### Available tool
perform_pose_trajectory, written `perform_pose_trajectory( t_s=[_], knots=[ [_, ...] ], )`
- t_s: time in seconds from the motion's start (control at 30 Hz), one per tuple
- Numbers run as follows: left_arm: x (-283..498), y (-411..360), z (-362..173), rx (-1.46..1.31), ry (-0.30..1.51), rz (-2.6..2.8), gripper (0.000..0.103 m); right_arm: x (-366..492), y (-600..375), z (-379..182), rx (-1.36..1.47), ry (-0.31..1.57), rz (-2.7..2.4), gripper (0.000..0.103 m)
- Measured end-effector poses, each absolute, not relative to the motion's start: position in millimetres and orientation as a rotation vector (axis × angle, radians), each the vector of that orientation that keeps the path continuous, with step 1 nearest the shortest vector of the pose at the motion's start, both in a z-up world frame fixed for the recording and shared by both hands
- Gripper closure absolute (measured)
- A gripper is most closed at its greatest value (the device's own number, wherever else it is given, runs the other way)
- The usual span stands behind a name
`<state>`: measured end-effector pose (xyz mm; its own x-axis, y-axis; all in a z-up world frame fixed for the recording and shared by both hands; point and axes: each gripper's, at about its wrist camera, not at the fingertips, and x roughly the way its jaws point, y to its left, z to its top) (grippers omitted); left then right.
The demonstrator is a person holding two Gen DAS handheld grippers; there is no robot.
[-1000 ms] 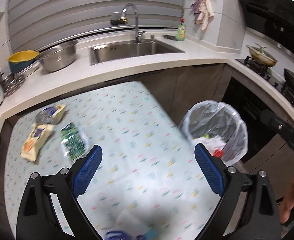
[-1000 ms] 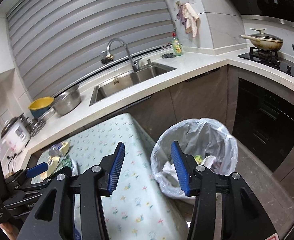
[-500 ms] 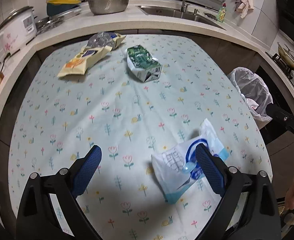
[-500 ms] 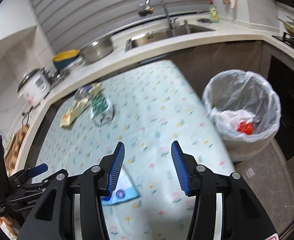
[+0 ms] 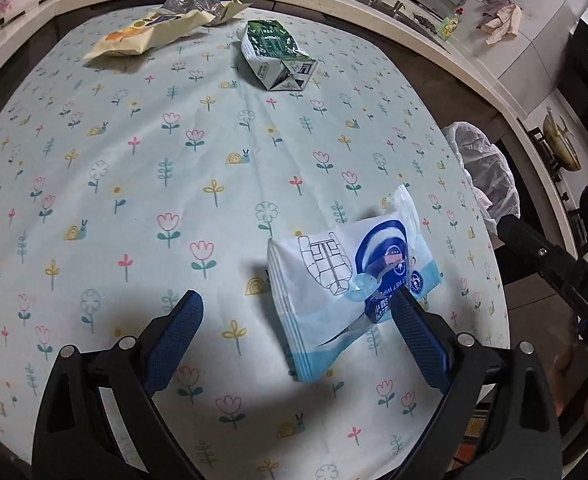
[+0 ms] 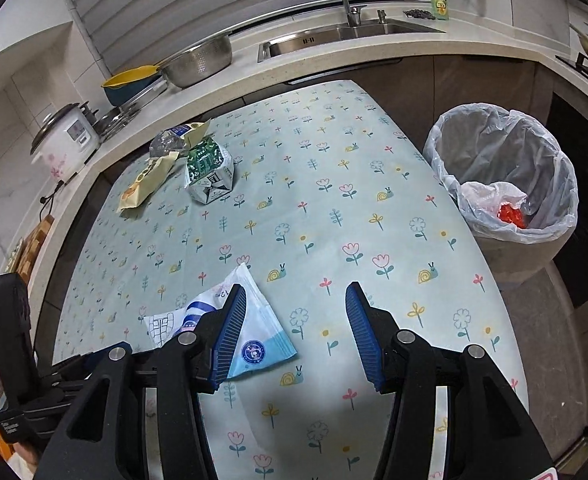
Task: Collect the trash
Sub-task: 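Move the left gripper to the blue-and-white wipes packet and grasp it, then grasp the green milk carton with the right gripper while the left holds the wipes packet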
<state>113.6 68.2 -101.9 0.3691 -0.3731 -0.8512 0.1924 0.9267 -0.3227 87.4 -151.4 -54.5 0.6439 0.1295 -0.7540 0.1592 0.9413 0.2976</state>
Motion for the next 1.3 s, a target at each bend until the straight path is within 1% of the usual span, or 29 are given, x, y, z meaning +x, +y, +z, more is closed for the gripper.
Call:
perform_pose_trajectory(
  t_s=[0.17,0.23,0.3,0.33,0.37,0.47,0.5,0.6,0.9,1.17,1.2,1.27,1.3],
  knots=[
    [123.8,56.8,-112.7,-0.217,1.169,-0.378,0.013,91.6,-155.5,-58.6,0.357,0.887,-0.019,0.052],
    [125.5,52.5,-114.2,-0.226,1.175,-0.395,0.018,93.5,-156.3,-61.2,0.359,0.891,-0.018,0.052],
    [125.5,47.1,-114.6,-0.221,1.180,-0.425,0.036,95.7,-157.9,-64.0,0.364,0.896,-0.016,0.052],
    [124.8,44.8,-113.3,-0.222,1.177,-0.439,0.040,96.7,-158.9,-65.0,0.365,0.896,-0.016,0.052],
    [124.2,42.9,-111.0,-0.215,1.169,-0.446,0.051,97.9,-159.8,-65.8,0.366,0.898,-0.016,0.052],
    [123.3,37.6,-104.5,-0.177,1.151,-0.455,0.076,100.7,-162.6,-66.9,0.373,0.898,-0.014,0.052],
    [123.6,37.4,-101.7,-0.171,1.142,-0.453,0.080,102.1,-163.2,-66.8,0.374,0.897,-0.012,0.052],
    [126.1,42.9,-92.4,-0.170,1.119,-0.446,0.083,108.0,-162.5,-63.8,0.365,0.889,-0.009,0.052],
    [151.0,86.9,-65.3,-0.194,1.039,-0.327,0.084,143.9,-143.3,-54.5,0.355,0.867,0.046,0.052],
    [188.0,122.5,-51.4,-0.171,0.977,-0.189,0.084,205.4,-106.4,-50.0,0.320,0.861,0.120,0.052],
    [193.7,125.6,-51.3,-0.169,0.974,-0.178,0.084,213.7,-101.6,-50.8,0.316,0.864,0.127,0.052],
    [203.1,130.6,-52.9,-0.172,0.977,-0.165,0.084,230.2,-91.2,-52.8,0.312,0.865,0.136,0.042],
    [206.6,132.5,-53.7,-0.174,0.976,-0.159,0.084,238.2,-86.1,-54.3,0.309,0.864,0.137,0.040]
  ],
)
